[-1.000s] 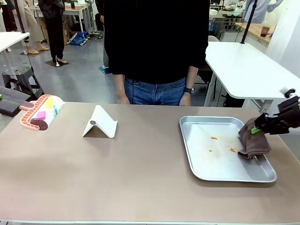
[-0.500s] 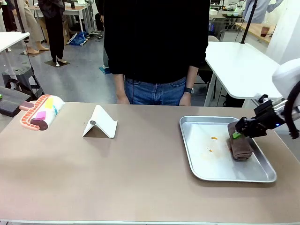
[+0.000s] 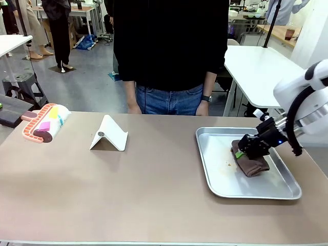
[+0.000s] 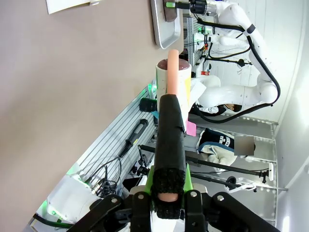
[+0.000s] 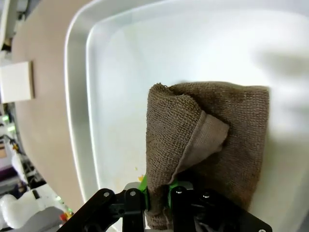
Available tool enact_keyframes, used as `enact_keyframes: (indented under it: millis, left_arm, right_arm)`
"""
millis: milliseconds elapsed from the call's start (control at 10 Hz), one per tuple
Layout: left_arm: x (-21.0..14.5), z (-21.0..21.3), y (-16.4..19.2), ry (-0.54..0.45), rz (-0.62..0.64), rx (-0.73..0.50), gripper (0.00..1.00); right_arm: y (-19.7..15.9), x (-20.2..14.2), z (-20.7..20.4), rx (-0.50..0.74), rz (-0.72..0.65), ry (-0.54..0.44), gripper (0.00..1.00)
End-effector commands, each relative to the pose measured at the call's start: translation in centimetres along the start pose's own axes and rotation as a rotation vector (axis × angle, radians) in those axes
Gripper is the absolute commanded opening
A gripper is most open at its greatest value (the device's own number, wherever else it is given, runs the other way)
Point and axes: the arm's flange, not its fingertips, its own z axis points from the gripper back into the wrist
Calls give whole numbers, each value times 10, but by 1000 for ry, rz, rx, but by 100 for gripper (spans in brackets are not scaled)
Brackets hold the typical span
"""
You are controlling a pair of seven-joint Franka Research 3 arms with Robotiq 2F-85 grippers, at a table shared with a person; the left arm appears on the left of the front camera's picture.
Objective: Clean the surface of the table.
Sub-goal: Clean the area not pointed to by the person.
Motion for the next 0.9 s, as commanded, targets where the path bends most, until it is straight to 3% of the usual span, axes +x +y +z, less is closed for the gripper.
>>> enact_keyframes:
  millis: [0,500,800]
  left_arm:
    - [-2,0,-4,0,-6,-3,22]
    - [-2,0,-4,0,-6,-3,22]
    - [-2,0,-4,0,-6,-3,22]
  right_arm:
    - [13,1,-30,45,65,68,12]
    - [54,-7,-69,122,179,160,12]
    - [47,-8,-63,107,162,139,12]
